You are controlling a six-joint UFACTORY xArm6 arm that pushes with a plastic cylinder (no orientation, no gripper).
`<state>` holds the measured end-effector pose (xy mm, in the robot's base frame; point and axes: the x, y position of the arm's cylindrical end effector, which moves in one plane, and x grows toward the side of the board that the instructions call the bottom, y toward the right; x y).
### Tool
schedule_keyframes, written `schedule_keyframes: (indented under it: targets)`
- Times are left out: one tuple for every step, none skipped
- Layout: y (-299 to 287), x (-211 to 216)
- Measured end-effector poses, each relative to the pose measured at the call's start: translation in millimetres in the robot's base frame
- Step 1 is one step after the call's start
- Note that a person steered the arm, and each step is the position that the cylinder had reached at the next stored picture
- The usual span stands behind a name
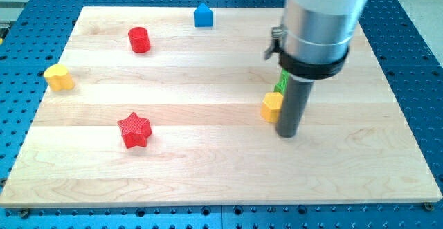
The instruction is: Slide the yellow blocks into the green blocks
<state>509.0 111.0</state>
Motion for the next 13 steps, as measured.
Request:
schedule_keyframes:
  targets:
    - [-17,-13]
    - [-48,23]
    - [-173,-22]
    - [-292,-62]
    - [-412,-60]
    - [-415,-66]
    - [-372,-119]
    - [-366,-136]
    - [-391,-173]
    - [-304,-158]
    - [-245,-135]
    - [-276,-182]
    - [-369,-183]
